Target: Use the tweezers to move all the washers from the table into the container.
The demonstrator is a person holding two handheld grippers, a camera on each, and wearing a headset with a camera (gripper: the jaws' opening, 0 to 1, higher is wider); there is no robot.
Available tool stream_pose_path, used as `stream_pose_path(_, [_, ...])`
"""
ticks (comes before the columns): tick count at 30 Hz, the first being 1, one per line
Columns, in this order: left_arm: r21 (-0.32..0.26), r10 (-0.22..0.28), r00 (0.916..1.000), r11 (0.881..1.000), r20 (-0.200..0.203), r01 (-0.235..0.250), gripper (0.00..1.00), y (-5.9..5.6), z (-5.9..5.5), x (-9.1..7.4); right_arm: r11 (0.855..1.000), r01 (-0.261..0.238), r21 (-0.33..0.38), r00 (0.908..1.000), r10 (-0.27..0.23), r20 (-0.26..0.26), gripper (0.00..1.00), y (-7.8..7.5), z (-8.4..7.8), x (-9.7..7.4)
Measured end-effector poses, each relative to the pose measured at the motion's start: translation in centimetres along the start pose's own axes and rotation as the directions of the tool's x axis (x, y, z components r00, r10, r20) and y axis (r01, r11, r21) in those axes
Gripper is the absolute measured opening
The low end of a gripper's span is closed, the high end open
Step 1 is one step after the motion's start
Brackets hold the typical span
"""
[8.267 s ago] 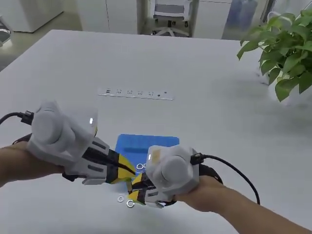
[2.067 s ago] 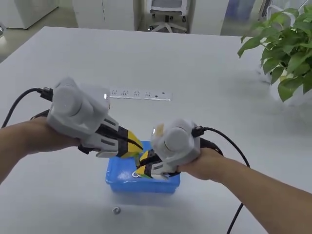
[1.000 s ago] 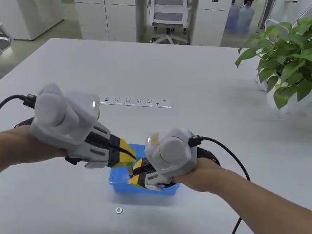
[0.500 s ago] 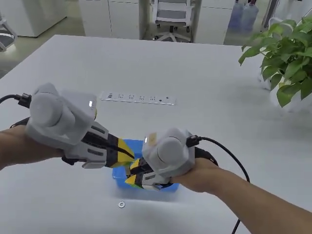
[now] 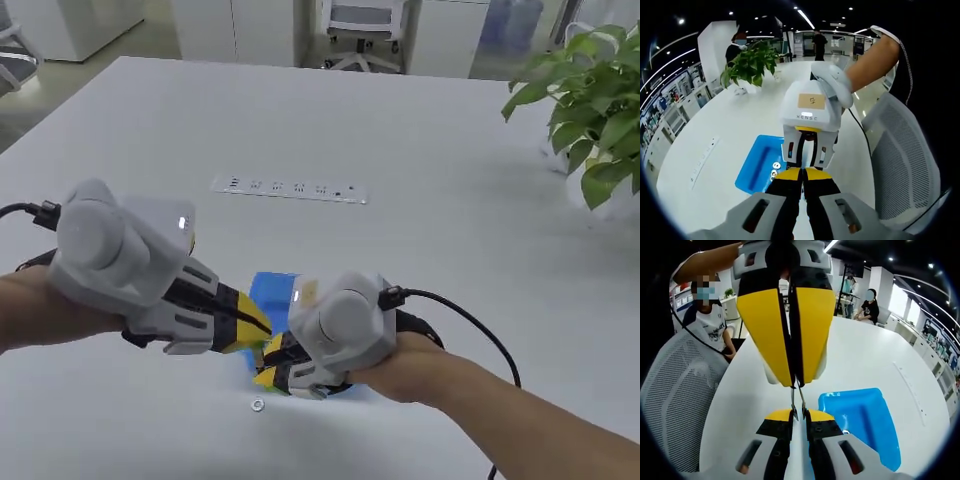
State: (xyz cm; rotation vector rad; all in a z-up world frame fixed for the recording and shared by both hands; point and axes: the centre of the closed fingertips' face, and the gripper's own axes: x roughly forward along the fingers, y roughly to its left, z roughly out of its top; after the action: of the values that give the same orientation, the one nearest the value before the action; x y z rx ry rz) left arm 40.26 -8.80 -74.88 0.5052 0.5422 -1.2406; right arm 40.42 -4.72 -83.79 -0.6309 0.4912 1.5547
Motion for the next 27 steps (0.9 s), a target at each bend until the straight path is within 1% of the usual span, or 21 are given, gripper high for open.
stream_pose_path(19, [-0.056, -0.018, 0.9998, 0.998, 0.009, 0.018, 0.05, -0.8, -2.1, 0.9, 0.999, -0.042, 0.029, 0.9991, 0.042, -0.003, 0.13, 1.3, -1.3, 1.8])
stream_pose_path(27, [-0.076, -0.023, 0.9996, 0.997, 0.015, 0.024, 0.05, -0.9, -2.5, 1.2, 0.998, -0.054, 0.038, 0.9985, 0.054, -0.007, 0.13, 1.6, -1.7, 2.3])
